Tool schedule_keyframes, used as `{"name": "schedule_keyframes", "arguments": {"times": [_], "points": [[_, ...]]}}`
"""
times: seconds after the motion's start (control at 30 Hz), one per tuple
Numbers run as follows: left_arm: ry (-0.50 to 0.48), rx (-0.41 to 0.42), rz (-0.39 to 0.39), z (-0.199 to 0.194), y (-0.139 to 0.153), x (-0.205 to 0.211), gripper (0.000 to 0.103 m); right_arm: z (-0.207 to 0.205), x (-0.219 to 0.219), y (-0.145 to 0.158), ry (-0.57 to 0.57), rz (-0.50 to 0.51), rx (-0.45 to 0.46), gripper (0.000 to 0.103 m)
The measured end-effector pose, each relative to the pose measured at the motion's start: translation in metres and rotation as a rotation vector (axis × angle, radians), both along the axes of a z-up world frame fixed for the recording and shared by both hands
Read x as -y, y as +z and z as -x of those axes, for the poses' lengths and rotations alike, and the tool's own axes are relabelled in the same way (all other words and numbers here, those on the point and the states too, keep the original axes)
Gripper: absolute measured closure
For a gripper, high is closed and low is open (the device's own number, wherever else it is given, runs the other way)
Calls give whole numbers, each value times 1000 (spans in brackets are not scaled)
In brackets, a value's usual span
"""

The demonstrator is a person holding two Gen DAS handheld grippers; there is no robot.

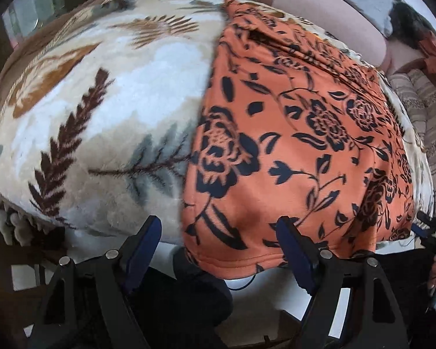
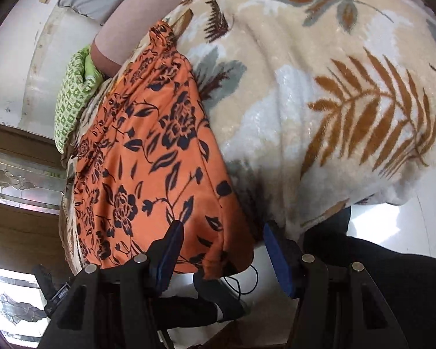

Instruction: Fold small clothes

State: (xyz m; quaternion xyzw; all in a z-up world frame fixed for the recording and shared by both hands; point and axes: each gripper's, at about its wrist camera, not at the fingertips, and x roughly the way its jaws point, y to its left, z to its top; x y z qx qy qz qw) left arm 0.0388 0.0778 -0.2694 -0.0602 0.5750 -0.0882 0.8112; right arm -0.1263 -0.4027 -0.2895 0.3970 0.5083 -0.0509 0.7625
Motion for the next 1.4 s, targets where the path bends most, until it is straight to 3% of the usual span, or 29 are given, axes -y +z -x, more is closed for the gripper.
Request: {"name": "schedule_keyframes", "arguments": {"times": [0.1, 0.3, 0.37, 0.43, 0.6, 0.63, 0.73, 0.83, 0.9, 0.93, 0.97, 1.03, 1.17, 1.2, 1.27, 1.33, 1.4], "points": [[-16, -3, 75, 1, -4, -4, 35, -4, -6, -1, 21, 22, -8, 42], [-60, -4, 94, -3, -12, 0, 47, -9, -16, -3, 45, 28, -24, 42], [-49, -11, 98, -5, -12, -6, 63, -11, -16, -3, 43, 30, -28, 42], [-30, -14, 111, -5, -10, -18, 68, -12, -16, -3, 39, 20, -27, 42], [26, 6, 51, -7, -12, -25, 66, -14, -19, -3, 40, 23, -31, 42], [24, 9, 47, -7, -12, -24, 62, -15, -20, -3, 42, 22, -30, 42], [-50, 30, -26, -3, -14, -6, 50, -16, -24, -4, 49, 27, -33, 42], [-92, 34, -42, -1, -15, 4, 50, -15, -24, -4, 45, 27, -30, 42], [-101, 35, -25, 0, -14, 5, 63, -14, -23, -4, 41, 26, -28, 42], [-100, 39, -23, 0, -13, 3, 78, -14, -23, -4, 40, 25, -28, 42], [-101, 39, -12, 1, -13, 1, 86, -14, -23, -4, 41, 24, -27, 42], [-98, 35, 29, 2, -11, -5, 91, -13, -22, -5, 41, 20, -29, 42], [-130, 59, 63, 5, -6, 0, 92, -14, -23, -7, 42, 9, -34, 42], [-139, 60, 59, 5, -6, 1, 89, -14, -23, -7, 43, 9, -35, 42], [-120, 40, 49, 4, -9, 0, 67, -14, -24, -7, 44, 10, -40, 42], [-102, 29, 83, 3, -13, 0, 62, -14, -25, -9, 43, 10, -50, 42], [-110, 29, 67, 3, -12, 2, 62, -14, -26, -11, 40, 8, -65, 42]]}}
